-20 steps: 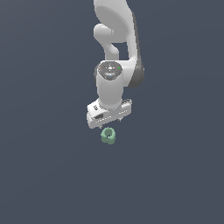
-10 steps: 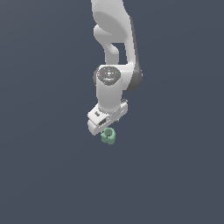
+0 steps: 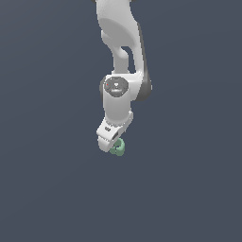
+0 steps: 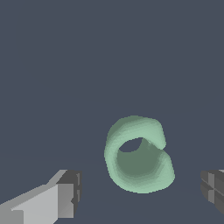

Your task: Pick up the object and move it to a goal position.

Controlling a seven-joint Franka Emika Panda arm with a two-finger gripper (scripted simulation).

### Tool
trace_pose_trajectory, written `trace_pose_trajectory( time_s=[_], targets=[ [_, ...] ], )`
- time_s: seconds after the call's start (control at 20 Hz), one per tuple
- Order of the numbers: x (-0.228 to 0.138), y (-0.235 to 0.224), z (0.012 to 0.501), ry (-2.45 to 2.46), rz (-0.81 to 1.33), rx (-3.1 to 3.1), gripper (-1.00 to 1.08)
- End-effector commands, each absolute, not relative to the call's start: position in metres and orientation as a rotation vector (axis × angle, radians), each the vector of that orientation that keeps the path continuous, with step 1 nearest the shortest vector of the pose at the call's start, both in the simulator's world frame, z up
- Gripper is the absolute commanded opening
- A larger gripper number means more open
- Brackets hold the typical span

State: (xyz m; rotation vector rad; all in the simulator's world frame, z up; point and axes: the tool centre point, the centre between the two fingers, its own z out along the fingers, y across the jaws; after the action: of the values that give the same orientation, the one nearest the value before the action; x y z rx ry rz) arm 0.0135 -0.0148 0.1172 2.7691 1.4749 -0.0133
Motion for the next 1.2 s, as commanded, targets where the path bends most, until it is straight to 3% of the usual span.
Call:
trace_pose_trajectory(
  time_s=[0.0, 1.15],
  targets=[
    [0.015, -0.015, 0.114, 1.566, -0.011, 2.720, 1.00],
    [0.018, -0.017, 0.095, 1.828, 0.000, 2.555, 1.00]
  ],
)
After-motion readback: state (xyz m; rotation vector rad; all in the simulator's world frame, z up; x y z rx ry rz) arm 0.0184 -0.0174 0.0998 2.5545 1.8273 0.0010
